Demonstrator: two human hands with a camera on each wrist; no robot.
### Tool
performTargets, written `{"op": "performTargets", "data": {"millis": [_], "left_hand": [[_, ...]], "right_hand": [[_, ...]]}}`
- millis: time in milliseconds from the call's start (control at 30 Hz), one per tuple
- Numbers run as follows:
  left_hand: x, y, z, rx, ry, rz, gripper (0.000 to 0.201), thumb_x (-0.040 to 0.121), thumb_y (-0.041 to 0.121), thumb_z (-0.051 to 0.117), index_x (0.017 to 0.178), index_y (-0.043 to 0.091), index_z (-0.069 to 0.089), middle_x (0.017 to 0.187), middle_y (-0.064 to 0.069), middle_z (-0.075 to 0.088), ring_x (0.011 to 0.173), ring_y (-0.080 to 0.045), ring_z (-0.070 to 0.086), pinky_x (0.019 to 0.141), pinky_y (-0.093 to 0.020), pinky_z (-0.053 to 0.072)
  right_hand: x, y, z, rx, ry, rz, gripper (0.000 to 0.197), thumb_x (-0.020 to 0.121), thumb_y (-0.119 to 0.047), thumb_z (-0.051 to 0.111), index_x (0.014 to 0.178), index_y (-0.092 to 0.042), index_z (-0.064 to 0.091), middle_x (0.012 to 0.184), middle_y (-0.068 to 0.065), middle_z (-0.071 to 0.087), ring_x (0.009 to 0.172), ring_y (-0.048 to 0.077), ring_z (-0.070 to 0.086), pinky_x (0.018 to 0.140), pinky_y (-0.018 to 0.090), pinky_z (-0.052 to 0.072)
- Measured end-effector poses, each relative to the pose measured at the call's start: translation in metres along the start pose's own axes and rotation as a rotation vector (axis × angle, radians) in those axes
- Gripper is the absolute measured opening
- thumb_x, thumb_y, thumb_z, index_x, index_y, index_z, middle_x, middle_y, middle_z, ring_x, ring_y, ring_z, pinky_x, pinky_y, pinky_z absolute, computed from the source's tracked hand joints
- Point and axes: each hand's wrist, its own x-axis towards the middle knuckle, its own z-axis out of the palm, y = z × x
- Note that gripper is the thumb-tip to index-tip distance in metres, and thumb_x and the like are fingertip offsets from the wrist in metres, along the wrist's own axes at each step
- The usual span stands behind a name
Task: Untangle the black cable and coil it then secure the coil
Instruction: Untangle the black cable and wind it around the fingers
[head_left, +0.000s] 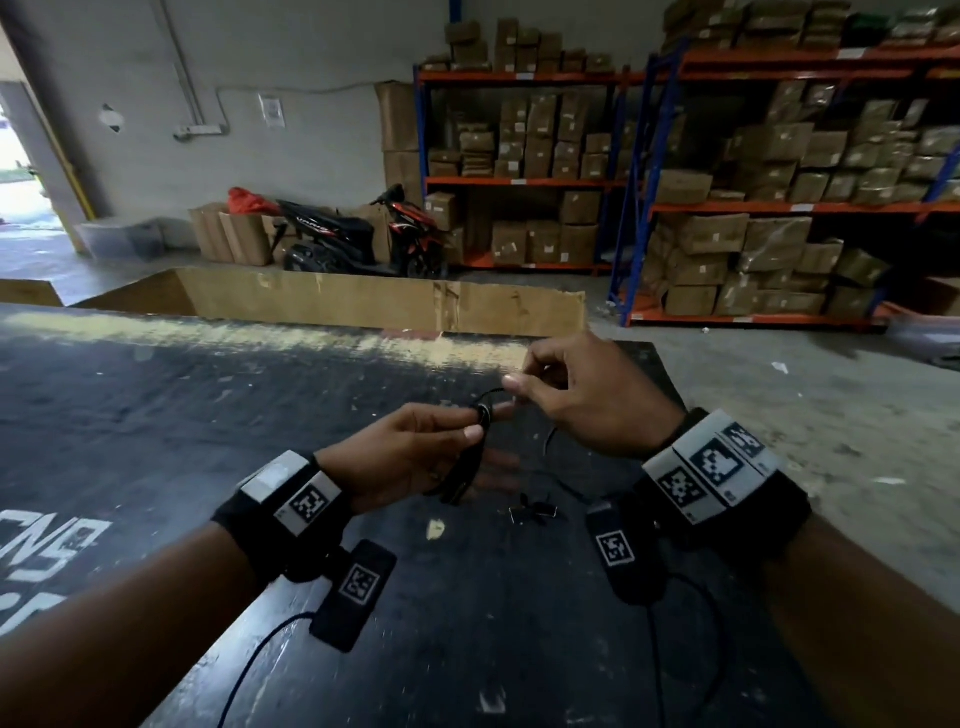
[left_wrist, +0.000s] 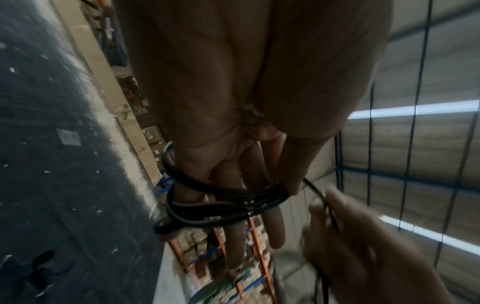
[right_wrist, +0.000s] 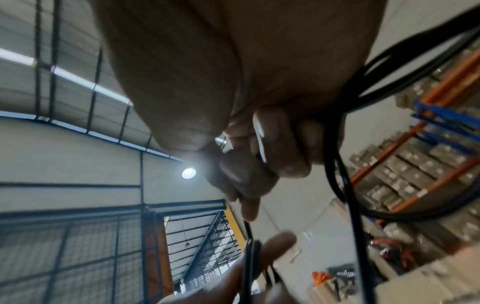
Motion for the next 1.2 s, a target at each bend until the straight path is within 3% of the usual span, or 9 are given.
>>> {"op": "performTargets", "data": {"millis": [233,333,467,567,700,833,967,1100,1200], "left_hand": [[0.0,0.007,-0.015,-0.128,0.138,0.208,0.043,0.102,0.013,0.047,0.144,0.016,0.059,0.135,-0.021,0.068,0.125,-0.041,0.065,0.101,-0.06,0.05],[0.004,0.005,-0.008,-0.181,0.125,0.261,0.046,0.103,0.015,0.047,0.149,0.012,0.052,0.133,-0.021,0.068,0.131,-0.048,0.058,0.106,-0.071,0.042],[0.01,0.007,0.003,-0.208,0.104,0.298,0.048,0.101,0.018,0.052,0.148,0.012,0.052,0.126,-0.016,0.072,0.129,-0.044,0.061,0.103,-0.071,0.045],[0.011,0.013,0.002,-0.173,0.14,0.311,0.046,0.101,0.017,0.052,0.148,0.014,0.052,0.12,-0.01,0.075,0.125,-0.039,0.065,0.103,-0.071,0.044],[0.013,0.039,-0.008,-0.153,0.206,0.367,0.037,0.108,0.017,0.043,0.143,0.018,0.054,0.114,-0.003,0.078,0.12,-0.033,0.07,0.098,-0.069,0.048],[0.017,0.075,-0.014,-0.141,0.176,0.467,0.036,0.109,0.02,0.042,0.144,0.017,0.049,0.115,-0.002,0.074,0.12,-0.029,0.068,0.098,-0.07,0.049],[0.018,0.115,-0.018,-0.177,0.151,0.586,0.04,0.11,0.022,0.04,0.15,0.016,0.04,0.119,-0.003,0.069,0.122,-0.027,0.065,0.099,-0.073,0.048],[0.018,0.132,-0.015,-0.144,0.187,0.611,0.045,0.11,0.021,0.043,0.154,0.014,0.039,0.117,-0.002,0.073,0.125,-0.029,0.064,0.094,-0.069,0.052],[0.02,0.132,-0.012,-0.132,0.176,0.608,0.043,0.11,0.022,0.042,0.152,0.015,0.042,0.115,-0.001,0.075,0.125,-0.029,0.065,0.094,-0.067,0.053]], "right_hand": [[-0.049,0.004,0.048,0.732,-0.305,0.143,0.039,0.109,-0.02,0.034,0.105,0.008,0.061,0.055,0.014,0.062,0.04,0.015,0.042,0.045,0.021,0.034],[-0.059,0.01,0.076,0.878,-0.332,0.171,0.044,0.109,-0.023,0.035,0.103,0.01,0.063,0.062,0.014,0.066,0.05,0.014,0.058,0.054,0.023,0.041],[-0.063,0.021,0.099,0.949,-0.253,0.141,0.042,0.107,-0.02,0.039,0.097,0.007,0.069,0.082,0.023,0.072,0.073,0.023,0.069,0.075,0.027,0.054],[-0.063,0.036,0.112,0.865,-0.207,0.099,0.029,0.104,-0.006,0.048,0.105,0.016,0.066,0.095,0.021,0.075,0.088,0.021,0.074,0.083,0.023,0.057],[-0.054,0.057,0.114,0.51,-0.106,0.033,0.012,0.093,-0.008,0.068,0.101,-0.008,0.078,0.1,0.002,0.081,0.097,0.01,0.076,0.087,0.023,0.057],[-0.036,0.07,0.111,0.368,0.043,0.072,0.023,0.083,-0.045,0.075,0.084,-0.022,0.077,0.072,-0.007,0.076,0.066,0.006,0.07,0.068,0.035,0.06],[-0.031,0.083,0.126,0.303,0.218,0.247,0.04,0.084,-0.051,0.073,0.073,-0.014,0.063,0.059,-0.006,0.058,0.055,0.011,0.053,0.057,0.03,0.046],[-0.042,0.097,0.156,0.088,0.103,0.381,0.039,0.086,-0.05,0.071,0.077,-0.015,0.057,0.071,-0.004,0.059,0.069,0.016,0.056,0.062,0.028,0.038],[-0.057,0.114,0.177,0.051,-0.102,0.487,0.05,0.07,-0.058,0.08,0.099,-0.023,0.059,0.095,-0.004,0.065,0.093,0.02,0.065,0.081,0.031,0.049]]}}
